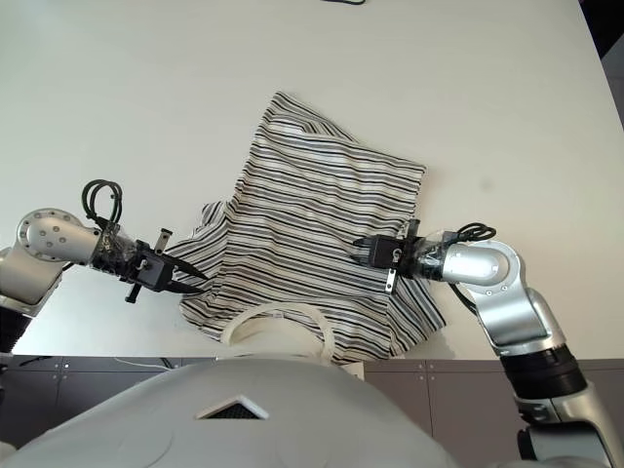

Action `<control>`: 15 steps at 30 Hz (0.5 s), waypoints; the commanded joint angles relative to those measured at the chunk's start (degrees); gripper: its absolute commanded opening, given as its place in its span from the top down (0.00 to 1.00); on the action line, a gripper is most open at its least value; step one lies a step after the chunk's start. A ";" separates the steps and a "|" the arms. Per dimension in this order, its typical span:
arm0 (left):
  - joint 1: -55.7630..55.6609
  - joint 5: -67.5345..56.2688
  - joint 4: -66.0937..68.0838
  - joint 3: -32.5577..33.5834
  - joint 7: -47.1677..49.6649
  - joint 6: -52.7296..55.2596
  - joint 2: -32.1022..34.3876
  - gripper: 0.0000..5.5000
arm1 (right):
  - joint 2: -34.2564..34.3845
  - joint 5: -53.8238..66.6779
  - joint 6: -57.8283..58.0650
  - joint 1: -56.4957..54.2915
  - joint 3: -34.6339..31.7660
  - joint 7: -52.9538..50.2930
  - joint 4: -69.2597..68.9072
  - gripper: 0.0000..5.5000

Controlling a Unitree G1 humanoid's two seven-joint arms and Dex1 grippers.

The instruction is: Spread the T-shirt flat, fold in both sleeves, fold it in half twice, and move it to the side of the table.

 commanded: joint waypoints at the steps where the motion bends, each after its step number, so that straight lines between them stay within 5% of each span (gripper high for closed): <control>1: -9.51 -21.85 -13.31 5.92 1.24 24.17 -1.68 0.82 | -2.98 -0.47 1.57 2.84 2.44 3.38 -2.29 0.79; 6: -21.86 -22.24 -12.43 6.60 12.37 32.68 -12.00 0.82 | -0.59 4.69 4.01 -1.13 -1.86 1.38 -4.90 0.79; 11: -11.82 0.93 -9.38 -3.33 17.09 14.50 -12.03 0.82 | 2.43 10.00 5.50 -16.06 -9.14 -2.40 1.96 0.79; 15: -6.45 7.35 -9.25 -5.76 18.04 7.42 -12.37 0.82 | 5.63 1.46 -2.46 -30.54 -5.47 -7.60 22.43 0.79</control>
